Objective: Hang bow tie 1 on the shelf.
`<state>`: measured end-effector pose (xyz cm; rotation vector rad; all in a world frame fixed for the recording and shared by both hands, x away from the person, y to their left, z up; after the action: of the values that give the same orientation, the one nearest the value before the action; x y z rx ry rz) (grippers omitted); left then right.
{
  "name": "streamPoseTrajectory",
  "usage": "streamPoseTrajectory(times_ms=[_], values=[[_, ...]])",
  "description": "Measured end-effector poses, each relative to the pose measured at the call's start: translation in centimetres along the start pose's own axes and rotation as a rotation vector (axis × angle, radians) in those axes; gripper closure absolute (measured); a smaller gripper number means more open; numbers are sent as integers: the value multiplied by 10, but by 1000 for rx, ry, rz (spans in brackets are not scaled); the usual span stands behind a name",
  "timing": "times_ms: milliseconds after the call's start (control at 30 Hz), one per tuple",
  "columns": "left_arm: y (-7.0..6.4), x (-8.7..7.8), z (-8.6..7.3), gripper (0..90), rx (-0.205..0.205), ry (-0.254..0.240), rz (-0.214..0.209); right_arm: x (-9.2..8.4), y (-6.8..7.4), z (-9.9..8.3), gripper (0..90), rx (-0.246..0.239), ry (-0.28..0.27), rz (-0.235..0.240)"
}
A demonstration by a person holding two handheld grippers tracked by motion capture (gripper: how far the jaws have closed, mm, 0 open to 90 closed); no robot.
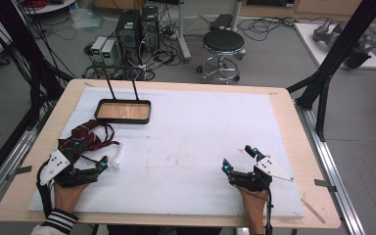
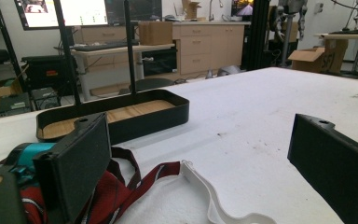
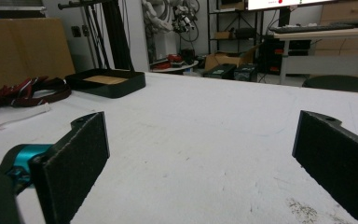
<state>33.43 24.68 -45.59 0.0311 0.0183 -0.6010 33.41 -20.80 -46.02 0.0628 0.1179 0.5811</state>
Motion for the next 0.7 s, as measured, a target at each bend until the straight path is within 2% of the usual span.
streamPoseTrajectory(times_ms=[467,700], values=[[2,2,0,65,-17,12,0,0,0,0,28,-2,1,-1],[2,2,0,65,-26,20,-16,0,0,0,28,0,2,-1]])
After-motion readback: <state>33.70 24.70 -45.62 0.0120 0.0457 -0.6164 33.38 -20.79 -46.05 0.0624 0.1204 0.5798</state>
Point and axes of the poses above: each handheld gripper's, and its own axes: x roughly forward along the jaws, z roughly out of its top, y roughly to its left, the point moved 8 cm from there along x, roughly forward along the jaws
